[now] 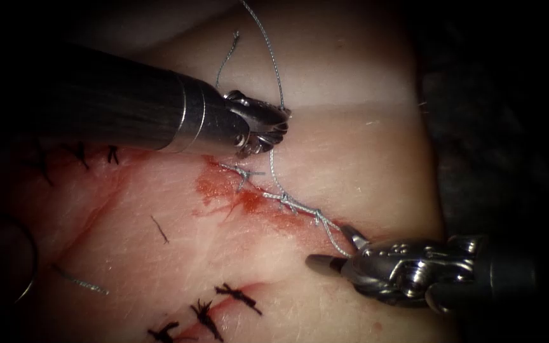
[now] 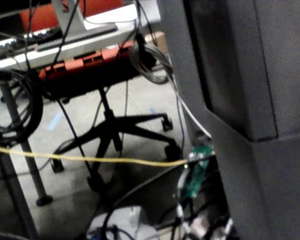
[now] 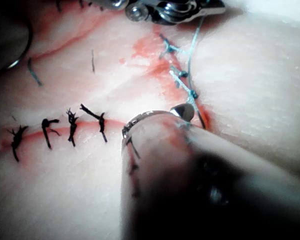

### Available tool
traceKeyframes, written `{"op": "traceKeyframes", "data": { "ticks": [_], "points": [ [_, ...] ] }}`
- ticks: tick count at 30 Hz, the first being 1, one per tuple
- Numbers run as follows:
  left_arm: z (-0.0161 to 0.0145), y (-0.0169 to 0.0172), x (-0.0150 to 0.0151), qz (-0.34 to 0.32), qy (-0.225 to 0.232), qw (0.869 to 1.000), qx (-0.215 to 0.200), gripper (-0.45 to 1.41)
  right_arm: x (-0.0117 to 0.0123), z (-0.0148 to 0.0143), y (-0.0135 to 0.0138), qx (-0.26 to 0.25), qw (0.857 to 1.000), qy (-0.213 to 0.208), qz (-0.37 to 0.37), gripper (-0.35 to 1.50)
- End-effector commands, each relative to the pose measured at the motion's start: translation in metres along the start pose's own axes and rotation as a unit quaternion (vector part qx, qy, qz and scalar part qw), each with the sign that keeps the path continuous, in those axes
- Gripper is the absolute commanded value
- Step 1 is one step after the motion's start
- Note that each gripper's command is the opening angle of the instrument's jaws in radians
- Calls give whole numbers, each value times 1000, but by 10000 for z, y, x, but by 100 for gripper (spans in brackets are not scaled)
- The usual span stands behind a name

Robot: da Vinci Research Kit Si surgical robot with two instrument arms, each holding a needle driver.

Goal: Wound Closure

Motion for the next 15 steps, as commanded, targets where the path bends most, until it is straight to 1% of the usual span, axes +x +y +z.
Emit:
{"op": "traceKeyframes", "data": {
  "ticks": [1, 6, 7, 9, 10, 11, 15],
  "points": [
    [6, 4, 0, -1, 0, 1000, 0, -45, -3, 11, -4, 1, 1000, 0, -2, 46],
    [6, 4, 0, -1, 0, 1000, 0, -45, -7, 20, -2, 2, 1000, 0, -5, 42],
    [6, 5, 0, -1, -1, 1000, 0, -45, -7, 22, 0, 8, 1000, -5, -5, 26],
    [6, 5, 0, -1, -1, 1000, 0, -45, -8, 22, 1, 22, 1000, -14, -15, -21],
    [6, 5, 0, -1, -1, 1000, 0, -45, -8, 21, 3, 31, 999, -20, -30, -35],
    [6, 5, 0, -1, -1, 1000, 0, -45, -7, 15, 6, 45, 995, -25, -89, -35],
    [7, 4, 1, 0, 0, 1000, 0, -45, -3, 8, 8, 49, 995, -27, -87, -35]
  ]
}}
